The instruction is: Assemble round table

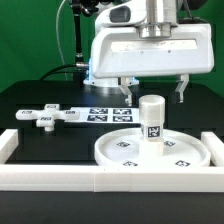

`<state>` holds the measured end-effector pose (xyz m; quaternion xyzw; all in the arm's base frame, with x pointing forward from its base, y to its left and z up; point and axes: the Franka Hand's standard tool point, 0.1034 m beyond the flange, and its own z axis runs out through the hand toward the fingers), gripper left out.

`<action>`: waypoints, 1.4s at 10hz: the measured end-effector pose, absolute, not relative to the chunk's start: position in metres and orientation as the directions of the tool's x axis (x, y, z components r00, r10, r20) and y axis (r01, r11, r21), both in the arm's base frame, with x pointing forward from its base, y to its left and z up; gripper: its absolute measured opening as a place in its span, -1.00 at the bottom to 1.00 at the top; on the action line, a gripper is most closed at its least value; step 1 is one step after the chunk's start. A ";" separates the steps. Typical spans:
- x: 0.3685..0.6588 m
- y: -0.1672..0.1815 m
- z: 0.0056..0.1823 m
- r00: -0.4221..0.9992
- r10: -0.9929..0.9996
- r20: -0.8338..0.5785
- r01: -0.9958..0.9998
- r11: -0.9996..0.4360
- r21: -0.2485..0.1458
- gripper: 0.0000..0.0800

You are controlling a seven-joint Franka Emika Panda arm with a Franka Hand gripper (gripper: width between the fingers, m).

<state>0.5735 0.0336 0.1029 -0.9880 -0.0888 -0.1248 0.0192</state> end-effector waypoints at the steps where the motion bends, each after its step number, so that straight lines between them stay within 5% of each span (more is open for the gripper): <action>1: 0.576 0.032 0.112 0.958 0.170 0.230 0.180 -0.983 -0.022 0.62; 3: 0.586 0.032 0.129 0.960 0.170 0.221 0.181 -0.983 -0.029 0.62; 9: 0.580 0.025 0.115 0.970 0.162 0.183 0.170 -0.985 -0.033 0.62; 14: 0.580 0.027 0.103 0.985 0.170 -0.015 0.168 -0.982 -0.086 0.62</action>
Offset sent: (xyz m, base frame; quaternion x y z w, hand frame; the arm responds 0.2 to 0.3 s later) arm 0.0000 0.0000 0.0000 0.0000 0.0000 0.0000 1.0000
